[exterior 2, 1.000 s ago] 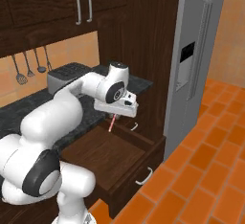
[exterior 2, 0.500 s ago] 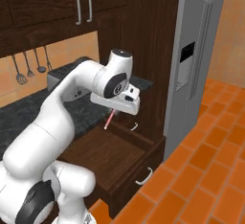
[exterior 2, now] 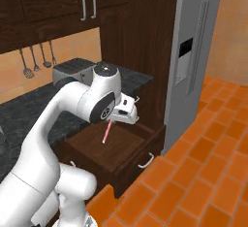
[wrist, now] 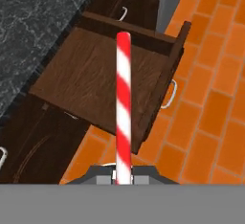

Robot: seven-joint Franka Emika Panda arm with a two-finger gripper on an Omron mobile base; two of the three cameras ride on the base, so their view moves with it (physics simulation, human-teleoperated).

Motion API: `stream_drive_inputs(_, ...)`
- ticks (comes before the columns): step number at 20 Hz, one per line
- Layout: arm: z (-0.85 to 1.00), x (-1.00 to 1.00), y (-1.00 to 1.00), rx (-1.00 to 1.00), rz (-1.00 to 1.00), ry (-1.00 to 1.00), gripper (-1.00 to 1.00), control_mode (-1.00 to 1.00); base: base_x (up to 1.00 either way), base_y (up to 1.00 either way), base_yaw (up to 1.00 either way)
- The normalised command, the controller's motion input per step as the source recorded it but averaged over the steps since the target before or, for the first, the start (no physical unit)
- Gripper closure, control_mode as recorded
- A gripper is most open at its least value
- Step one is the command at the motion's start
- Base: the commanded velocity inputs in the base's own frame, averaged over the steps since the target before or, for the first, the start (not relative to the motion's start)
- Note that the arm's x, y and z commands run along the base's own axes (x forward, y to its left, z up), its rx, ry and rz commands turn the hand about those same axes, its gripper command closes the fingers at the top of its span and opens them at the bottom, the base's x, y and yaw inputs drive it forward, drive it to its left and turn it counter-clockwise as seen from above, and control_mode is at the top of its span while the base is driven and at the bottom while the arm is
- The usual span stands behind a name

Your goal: Take a straw from the drawer in front and place it inside the glass cup on the dining counter.

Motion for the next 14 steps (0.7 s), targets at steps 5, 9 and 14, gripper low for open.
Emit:
stream_drive_inputs(5,0.00,0.00,0.00,0.00,0.00,0.00,1.00,1.00,-0.67,-0.79,-0.18)
stream_drive_inputs(9,0.00,0.00,0.00,0.00,0.00,0.00,1.00,1.00,0.01,-1.00,-0.28)
stream_drive_inputs(14,0.00,0.00,0.00,0.00,0.00,0.00,1.00,1.00,0.39,-0.79,-0.29)
